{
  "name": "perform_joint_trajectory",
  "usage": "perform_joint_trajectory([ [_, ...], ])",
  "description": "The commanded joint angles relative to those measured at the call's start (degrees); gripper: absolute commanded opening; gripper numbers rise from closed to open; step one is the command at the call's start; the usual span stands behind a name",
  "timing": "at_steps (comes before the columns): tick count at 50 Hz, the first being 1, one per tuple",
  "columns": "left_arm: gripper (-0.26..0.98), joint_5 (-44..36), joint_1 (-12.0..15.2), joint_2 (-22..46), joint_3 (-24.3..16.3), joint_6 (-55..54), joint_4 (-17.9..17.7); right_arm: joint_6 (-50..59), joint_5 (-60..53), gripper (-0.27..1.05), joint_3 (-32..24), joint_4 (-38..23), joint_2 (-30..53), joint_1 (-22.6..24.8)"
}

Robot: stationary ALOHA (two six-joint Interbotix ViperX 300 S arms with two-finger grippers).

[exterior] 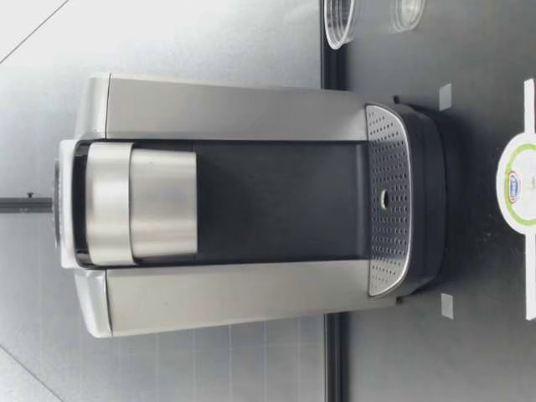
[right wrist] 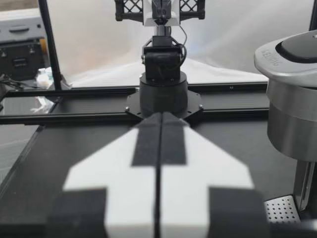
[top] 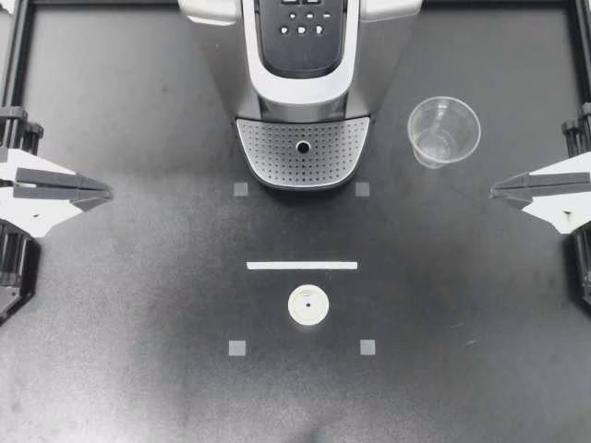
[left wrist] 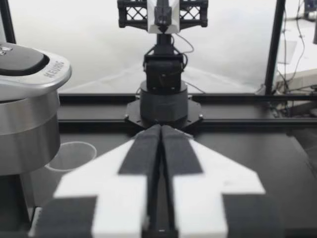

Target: Place the coffee capsule inside the capsule container, then place the cup onto the center of the cup tray, then push the 'Hot Water' and 'Travel Mug' buttons.

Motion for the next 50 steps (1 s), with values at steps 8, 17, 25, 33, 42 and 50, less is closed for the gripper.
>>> perform_joint_trajectory([
  [8, 0.14, -0.2, -1.1, 3.9, -0.4, -0.1, 0.2, 1.5, -0.5, 0.07, -0.6, 0.1, 1.5, -0.1],
  [17, 0.14, -0.2, -2.8, 9.6, -0.9, -0.2, 0.2, 3.2, -0.5, 0.04, -0.5, 0.0, 5.7, 0.4],
  [25, 0.14, -0.2, -5.0, 17.1, -1.6, -0.9, 0.2, 3.4, -0.5, 0.04, -0.5, 0.0, 12.6, 2.0],
  [33, 0.14, -0.2, -5.9, 26.6, -4.0, -2.3, 0.2, 4.2, -0.5, 0.04, -0.9, 0.0, 19.5, 3.2],
  [42, 0.14, 5.5, -5.9, 35.4, -9.0, -2.2, 0.2, 5.4, -0.5, 0.04, -1.8, 0.1, 25.0, 3.8],
  [50, 0.14, 13.4, -5.8, 40.9, -14.2, -2.0, 0.2, 5.6, -0.5, 0.04, -3.2, 0.0, 29.2, 3.8],
])
